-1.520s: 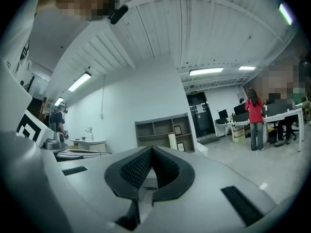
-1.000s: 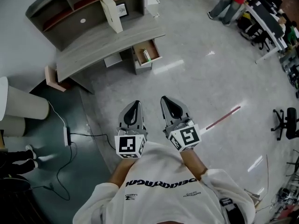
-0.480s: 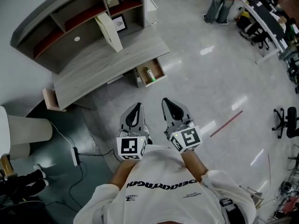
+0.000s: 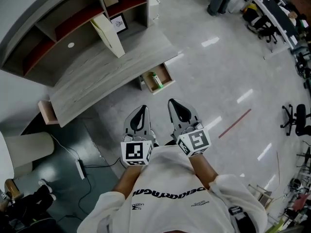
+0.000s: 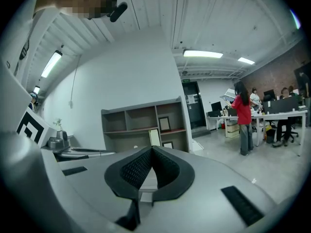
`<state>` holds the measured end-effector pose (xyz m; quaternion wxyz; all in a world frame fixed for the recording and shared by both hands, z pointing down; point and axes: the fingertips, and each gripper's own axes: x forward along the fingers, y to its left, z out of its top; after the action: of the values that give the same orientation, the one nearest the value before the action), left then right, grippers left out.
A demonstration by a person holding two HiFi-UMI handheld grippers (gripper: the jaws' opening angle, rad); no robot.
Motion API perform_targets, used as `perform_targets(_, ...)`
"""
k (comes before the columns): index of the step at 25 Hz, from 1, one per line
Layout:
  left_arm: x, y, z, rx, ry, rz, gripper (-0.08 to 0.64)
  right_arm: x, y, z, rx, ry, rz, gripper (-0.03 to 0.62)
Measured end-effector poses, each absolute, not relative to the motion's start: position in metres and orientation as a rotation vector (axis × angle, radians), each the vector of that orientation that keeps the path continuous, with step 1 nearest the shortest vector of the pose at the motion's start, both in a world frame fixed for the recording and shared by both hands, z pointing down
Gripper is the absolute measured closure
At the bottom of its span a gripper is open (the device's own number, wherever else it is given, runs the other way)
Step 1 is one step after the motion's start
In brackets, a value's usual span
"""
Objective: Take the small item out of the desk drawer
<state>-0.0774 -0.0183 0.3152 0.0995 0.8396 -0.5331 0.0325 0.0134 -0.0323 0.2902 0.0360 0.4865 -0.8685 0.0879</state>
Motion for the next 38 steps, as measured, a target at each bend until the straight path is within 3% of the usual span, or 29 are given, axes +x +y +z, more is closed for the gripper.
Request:
perform_targets(14,-0.067,-0.085,0.391,2.329,-1.606,0.173,0.545,0.017,-0.115,0.371,1.348,-2.592,0.369,0.560)
perform_targets(38,-0.050,-0.135,0.569,2.135,-1.606,0.291,0.545,0.030,-0.199,0.604,1.231,-2.333,0.592,0.560)
